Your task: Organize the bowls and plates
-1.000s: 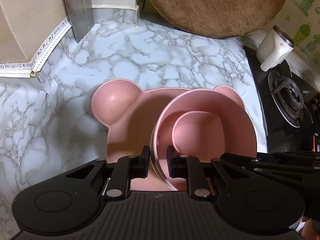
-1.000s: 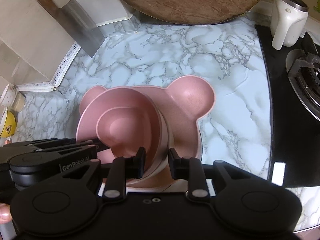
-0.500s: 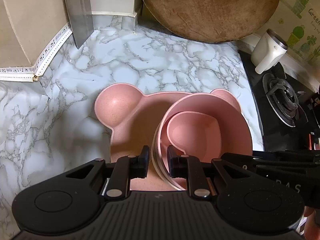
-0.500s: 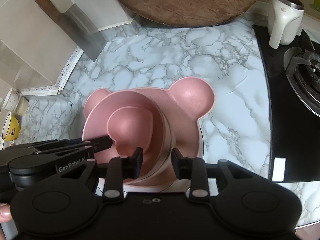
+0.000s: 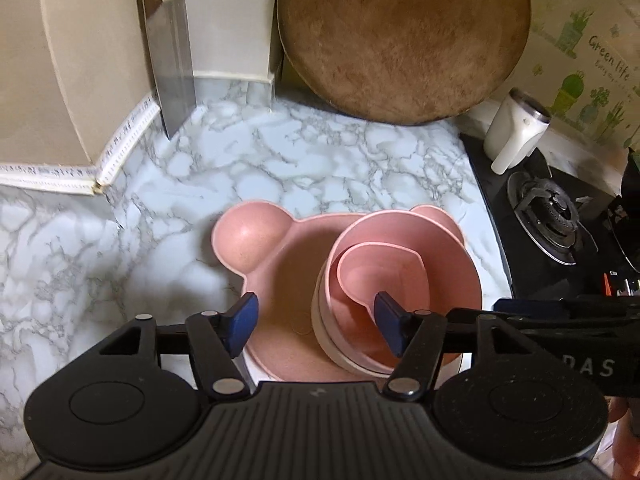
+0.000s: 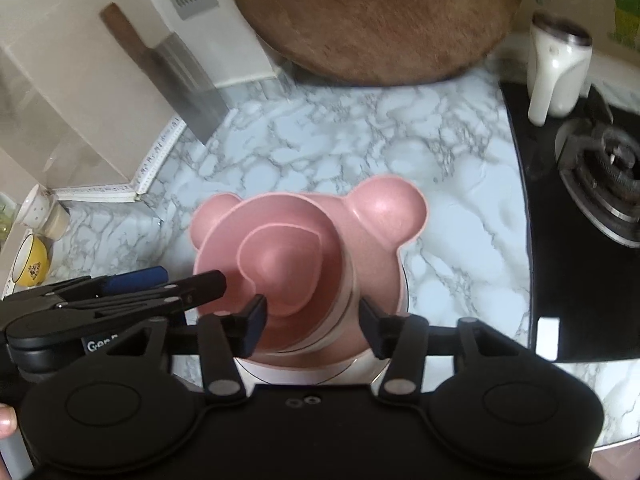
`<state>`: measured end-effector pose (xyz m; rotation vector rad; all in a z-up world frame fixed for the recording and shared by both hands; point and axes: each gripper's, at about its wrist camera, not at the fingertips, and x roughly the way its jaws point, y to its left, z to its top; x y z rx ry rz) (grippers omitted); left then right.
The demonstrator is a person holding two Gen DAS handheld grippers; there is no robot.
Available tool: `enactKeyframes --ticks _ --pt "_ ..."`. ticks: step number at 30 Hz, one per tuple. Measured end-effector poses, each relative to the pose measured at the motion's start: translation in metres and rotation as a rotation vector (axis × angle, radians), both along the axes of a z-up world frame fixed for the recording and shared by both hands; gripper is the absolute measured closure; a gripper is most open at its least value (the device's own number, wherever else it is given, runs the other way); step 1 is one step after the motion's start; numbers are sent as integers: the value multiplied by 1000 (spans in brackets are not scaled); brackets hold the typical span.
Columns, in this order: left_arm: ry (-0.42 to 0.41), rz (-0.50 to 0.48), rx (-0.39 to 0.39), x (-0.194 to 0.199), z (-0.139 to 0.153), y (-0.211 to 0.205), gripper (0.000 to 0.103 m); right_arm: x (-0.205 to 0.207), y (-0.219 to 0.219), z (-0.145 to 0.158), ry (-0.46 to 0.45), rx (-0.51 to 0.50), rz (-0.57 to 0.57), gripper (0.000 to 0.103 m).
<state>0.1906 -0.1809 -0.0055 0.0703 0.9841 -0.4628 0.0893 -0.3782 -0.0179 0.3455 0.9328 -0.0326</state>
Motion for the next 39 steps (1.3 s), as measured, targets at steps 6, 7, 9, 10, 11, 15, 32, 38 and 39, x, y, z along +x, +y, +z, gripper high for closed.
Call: enactKeyframes --ticks 6,7,9,10,11,15,32,38,39 --pt "-59 8 -11 -14 9 17 38 -26 17 16 -131 -94 49 31" --pt "-68 9 -16 -17 10 20 38 -31 20 17 -155 -114 60 28" --pt "-91 12 -29 -23 14 28 38 -40 24 20 -199 -154 67 23" --pt "-101 17 -39 -25 16 33 38 -45 25 21 -221 -164 69 22" --pt "-108 21 -49 -28 17 37 38 -49 26 22 -237 -172 73 21" --pt "-161 19 -67 -44 23 48 27 -67 32 24 -314 -196 90 15" --pt "-300 50 -149 -104 25 81 0 -119 45 20 -498 -183 111 0" --pt "-343 58 -124 -124 32 85 0 -130 48 17 -519 -167 97 0" --pt "-349 56 -123 -127 33 86 0 -132 49 16 -522 -169 97 0"
